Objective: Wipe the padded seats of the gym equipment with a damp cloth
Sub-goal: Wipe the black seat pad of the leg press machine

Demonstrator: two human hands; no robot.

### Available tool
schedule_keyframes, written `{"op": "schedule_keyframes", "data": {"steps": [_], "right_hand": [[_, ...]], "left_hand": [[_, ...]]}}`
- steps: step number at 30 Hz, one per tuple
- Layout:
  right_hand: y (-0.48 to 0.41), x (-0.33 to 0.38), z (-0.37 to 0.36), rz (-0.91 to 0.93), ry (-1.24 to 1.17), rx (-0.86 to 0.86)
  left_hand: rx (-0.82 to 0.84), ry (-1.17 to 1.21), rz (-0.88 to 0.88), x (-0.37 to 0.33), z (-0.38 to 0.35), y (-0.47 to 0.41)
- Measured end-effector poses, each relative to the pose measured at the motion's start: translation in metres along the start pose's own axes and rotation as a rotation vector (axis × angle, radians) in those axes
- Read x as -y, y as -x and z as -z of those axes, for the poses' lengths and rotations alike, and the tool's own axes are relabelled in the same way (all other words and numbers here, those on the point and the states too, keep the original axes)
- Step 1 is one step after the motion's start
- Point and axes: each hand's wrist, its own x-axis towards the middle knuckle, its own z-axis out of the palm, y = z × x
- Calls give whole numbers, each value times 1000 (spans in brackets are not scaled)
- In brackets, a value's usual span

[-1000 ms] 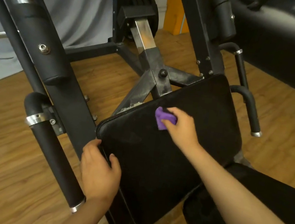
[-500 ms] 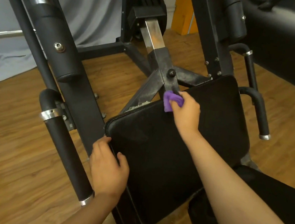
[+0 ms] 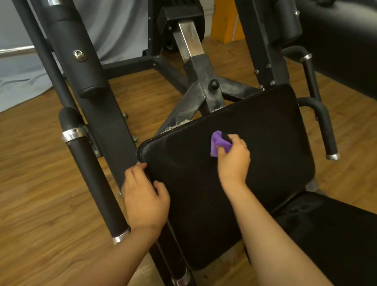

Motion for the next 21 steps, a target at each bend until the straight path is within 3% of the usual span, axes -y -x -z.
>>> {"op": "schedule_keyframes", "data": {"steps": [2, 5, 7, 9, 12, 17, 21], "right_hand": [[27, 10, -9, 85, -21, 62], [65, 10, -13, 271, 97, 310], [76, 5, 1, 239, 232, 418], [79, 3, 24, 180, 313, 401], [85, 8, 63, 127, 250, 283], [119, 29, 119, 30, 246, 180], [156, 47, 147, 23, 172, 124]], "left_hand": [[-1, 8, -10, -1, 1, 1], [30, 18, -5, -1, 2, -1], [96, 15, -16, 0, 8, 2], [197, -9, -57, 4, 17, 12], [317, -10, -146, 7, 38, 39], [417, 116, -191, 12, 91, 74], [457, 55, -337, 23, 139, 86]]}}
